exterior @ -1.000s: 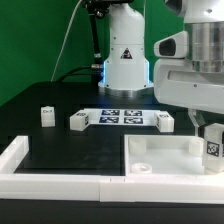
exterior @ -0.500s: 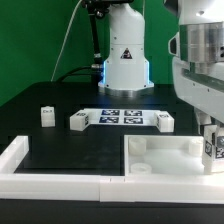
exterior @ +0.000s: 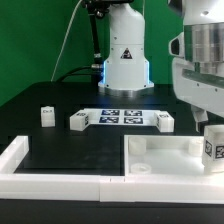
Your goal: Assemble one leg
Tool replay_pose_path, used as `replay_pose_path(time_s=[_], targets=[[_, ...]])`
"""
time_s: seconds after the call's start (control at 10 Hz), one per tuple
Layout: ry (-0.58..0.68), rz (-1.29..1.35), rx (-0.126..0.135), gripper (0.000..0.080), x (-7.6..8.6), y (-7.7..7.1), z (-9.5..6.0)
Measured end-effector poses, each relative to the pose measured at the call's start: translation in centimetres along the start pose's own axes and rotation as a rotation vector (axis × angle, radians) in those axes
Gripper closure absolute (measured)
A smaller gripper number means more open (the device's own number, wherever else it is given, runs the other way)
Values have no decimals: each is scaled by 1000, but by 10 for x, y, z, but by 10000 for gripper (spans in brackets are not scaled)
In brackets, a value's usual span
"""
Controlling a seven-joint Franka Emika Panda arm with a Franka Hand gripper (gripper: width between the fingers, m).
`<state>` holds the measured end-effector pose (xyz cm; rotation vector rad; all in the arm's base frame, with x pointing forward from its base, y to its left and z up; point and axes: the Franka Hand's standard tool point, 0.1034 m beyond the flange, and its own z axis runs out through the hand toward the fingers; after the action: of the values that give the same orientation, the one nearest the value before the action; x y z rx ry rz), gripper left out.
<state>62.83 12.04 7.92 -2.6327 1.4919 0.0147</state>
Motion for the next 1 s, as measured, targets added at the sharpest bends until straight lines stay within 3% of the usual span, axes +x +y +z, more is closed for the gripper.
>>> replay_pose_path(time_s=[0.5, 0.8, 1.0], targets=[[2, -704, -15, 150, 3, -2, 5], [18, -988, -35, 150, 5, -2, 4], [19, -1019, -39, 159, 5, -2, 4]])
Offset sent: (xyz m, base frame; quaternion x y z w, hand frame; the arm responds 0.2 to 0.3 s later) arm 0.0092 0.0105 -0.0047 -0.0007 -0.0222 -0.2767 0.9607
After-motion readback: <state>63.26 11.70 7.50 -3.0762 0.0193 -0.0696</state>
